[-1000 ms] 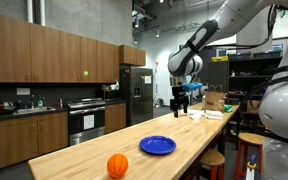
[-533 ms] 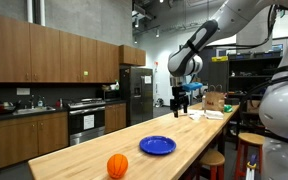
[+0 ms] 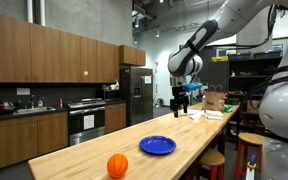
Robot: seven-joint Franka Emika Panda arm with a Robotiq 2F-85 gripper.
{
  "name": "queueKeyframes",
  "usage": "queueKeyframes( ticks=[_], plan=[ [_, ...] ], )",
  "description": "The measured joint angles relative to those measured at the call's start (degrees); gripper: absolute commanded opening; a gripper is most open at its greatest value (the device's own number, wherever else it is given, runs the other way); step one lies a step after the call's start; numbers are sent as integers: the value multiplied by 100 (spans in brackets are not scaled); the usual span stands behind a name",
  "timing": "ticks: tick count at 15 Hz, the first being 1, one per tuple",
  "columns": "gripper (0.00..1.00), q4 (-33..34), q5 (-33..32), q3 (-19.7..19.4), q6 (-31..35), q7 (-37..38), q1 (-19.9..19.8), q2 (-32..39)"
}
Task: Put the ball on the plate
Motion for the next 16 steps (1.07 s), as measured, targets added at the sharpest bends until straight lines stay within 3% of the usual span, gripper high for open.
queueKeyframes(
  ticks=[16],
  plan=[
    [100,-28,0,83,-1,-1,30,4]
  ],
)
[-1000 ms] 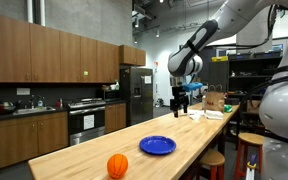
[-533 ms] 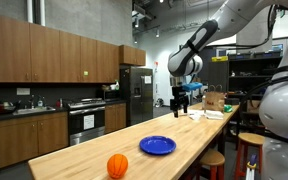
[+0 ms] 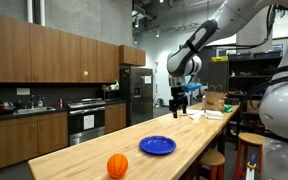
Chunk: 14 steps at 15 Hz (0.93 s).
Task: Put the ball on the plate
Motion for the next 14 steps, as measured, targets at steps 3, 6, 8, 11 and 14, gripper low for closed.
queueKeyframes(
  ticks=[3,6,8,11,14],
  plan=[
    [100,-68,-6,144,0,-5,74,-20],
    [100,-98,-6,223,0,-2,116,-21],
    [100,-103,-6,242,0,-2,122,-22],
    [100,-103,-6,237,0,-2,120,-23],
    [100,-103,-7,239,0,-2,120,-23]
  ],
)
